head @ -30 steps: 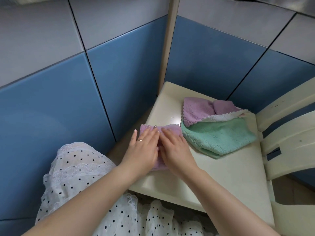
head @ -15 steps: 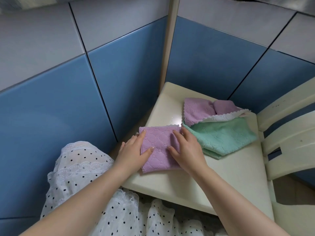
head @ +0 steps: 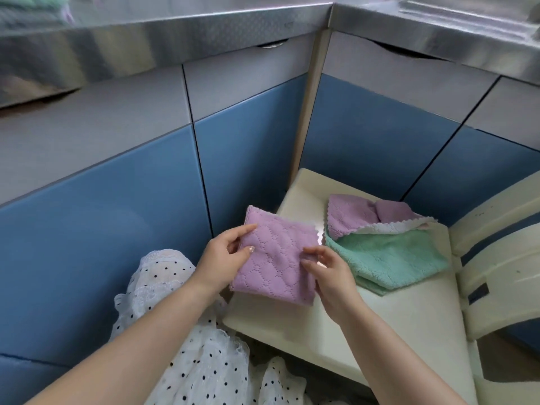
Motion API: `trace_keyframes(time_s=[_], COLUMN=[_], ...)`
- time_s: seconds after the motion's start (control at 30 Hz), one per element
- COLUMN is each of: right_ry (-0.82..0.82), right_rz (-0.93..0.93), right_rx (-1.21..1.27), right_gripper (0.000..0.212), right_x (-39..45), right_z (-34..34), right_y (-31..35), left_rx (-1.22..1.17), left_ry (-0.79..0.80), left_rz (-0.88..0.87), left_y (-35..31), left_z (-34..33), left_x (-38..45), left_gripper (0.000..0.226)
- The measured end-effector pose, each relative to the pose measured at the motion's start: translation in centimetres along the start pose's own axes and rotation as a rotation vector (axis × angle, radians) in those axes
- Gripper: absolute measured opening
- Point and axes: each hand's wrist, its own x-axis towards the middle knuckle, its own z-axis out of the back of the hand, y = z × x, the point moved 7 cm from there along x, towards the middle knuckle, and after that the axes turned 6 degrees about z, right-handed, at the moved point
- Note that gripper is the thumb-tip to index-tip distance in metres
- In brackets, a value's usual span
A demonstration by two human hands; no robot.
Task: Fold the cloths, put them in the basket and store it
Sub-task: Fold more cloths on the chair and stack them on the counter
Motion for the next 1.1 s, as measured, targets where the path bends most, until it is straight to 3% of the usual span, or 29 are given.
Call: trace_keyframes(time_s=[0.17,0.4,0.57,0.77,0.87,0.93,1.1], right_ry=[0.133,0.383,0.508,0.661,0.665,0.647,0.627], right_rz=[0.096,0.537,0.651,0.681,0.674,0.667,0.634], right_rx=[0.121,-0.055,-0.129,-0.129,-0.175,-0.235,-0.362], right_gripper=[0.019,0.027,0.031,0.028,0.024,0.02,0.016], right_x=[0.3,-2.1,-3.5,-3.7,-3.1,-2.4,-0.5], right_z=[-3.1,-10.8,-17.7,-27.4,-31.1,-32.8,-34.7], right_y=[10.2,27.8,34.8,40.2,41.1,40.9,39.4], left_rx=[-0.076,-0.022,0.133,0.341,0.404,0.604,0.8], left_ry=[-0.02,-0.264,-0.462,-0.675,-0.756,-0.816,-0.801], left_rz=[-0.098,-0.415,-0.549,-0.508,-0.404,-0.293,-0.087], left_y=[-8.2,-21.6,-27.4,-32.9,-33.6,-33.2,-31.4], left_z=[4.4,13.8,20.7,28.5,31.5,32.7,33.6], left_x=[-1.8,-7.1,-10.6,-13.1,-13.0,-12.4,-10.1], left_gripper=[0.041,0.036,0.033,0.034,0.035,0.037,0.03])
